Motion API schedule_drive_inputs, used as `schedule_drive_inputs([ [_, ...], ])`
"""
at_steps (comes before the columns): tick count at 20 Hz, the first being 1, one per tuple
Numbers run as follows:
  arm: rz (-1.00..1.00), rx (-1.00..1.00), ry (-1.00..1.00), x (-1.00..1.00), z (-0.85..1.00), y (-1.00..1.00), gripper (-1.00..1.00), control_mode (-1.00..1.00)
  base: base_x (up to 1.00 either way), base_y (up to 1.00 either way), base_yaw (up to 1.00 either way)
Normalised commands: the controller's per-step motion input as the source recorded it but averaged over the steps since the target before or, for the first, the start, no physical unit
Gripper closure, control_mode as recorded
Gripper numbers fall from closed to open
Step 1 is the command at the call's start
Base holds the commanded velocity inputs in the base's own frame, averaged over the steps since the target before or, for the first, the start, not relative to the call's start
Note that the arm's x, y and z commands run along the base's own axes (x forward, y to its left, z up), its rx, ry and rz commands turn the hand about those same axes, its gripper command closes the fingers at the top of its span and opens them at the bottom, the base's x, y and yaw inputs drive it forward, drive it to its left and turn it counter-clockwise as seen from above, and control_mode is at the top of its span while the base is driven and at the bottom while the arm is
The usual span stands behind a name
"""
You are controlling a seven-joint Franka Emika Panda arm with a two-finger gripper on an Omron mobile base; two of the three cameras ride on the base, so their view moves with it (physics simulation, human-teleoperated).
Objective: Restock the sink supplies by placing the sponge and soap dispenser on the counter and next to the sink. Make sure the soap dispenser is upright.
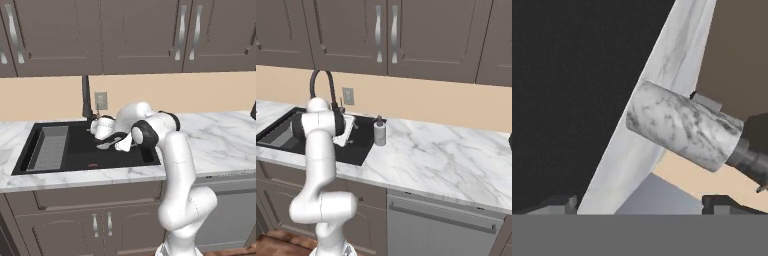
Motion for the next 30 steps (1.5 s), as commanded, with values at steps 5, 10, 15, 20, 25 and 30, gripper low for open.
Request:
schedule_drive_inputs([
  [5,0.01,0.00,-0.34,-0.91,0.28,0.13,-1.00,-1.00,0.00,0.00,0.00],
  [10,0.00,0.00,-0.36,-0.92,0.32,0.00,-1.00,-1.00,0.00,0.00,0.00],
  [15,0.00,0.00,-0.40,-1.00,0.32,0.00,-1.00,-1.00,0.00,0.00,0.00],
  [20,0.00,0.02,-0.44,-1.00,0.21,0.00,-1.00,-1.00,0.00,0.00,0.00],
  [25,0.00,0.05,-0.45,-0.91,0.24,0.00,-1.00,-1.00,0.00,0.00,0.00],
  [30,0.07,0.14,-0.37,-0.66,0.36,-0.03,-1.00,-1.00,0.00,0.00,0.00],
])
